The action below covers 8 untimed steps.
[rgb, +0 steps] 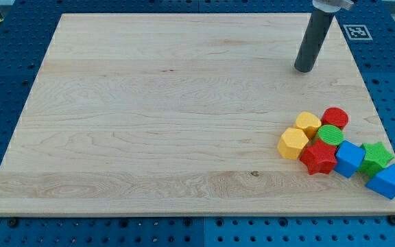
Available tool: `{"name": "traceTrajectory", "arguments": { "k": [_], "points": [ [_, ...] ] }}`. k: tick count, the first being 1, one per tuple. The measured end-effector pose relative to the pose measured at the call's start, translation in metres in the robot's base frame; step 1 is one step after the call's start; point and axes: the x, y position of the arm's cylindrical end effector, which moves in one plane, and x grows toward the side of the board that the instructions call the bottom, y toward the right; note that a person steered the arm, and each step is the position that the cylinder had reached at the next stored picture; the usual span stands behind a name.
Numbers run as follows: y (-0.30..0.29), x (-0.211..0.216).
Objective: Push the group of blocks a bit up
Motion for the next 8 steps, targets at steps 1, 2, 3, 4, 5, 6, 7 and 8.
{"name": "traceTrajectory", "arguments": {
  "k": [1,2,3,4,5,6,7,8],
  "points": [
    [-0.004,-0.003],
    [-0.004,-0.003],
    [0.001,0.003],
    [0.046,0.021],
    [0.090,0.059],
    [0.129,0.112],
    [0.148,0.170],
    [0.149,0.208]
  ]
}}
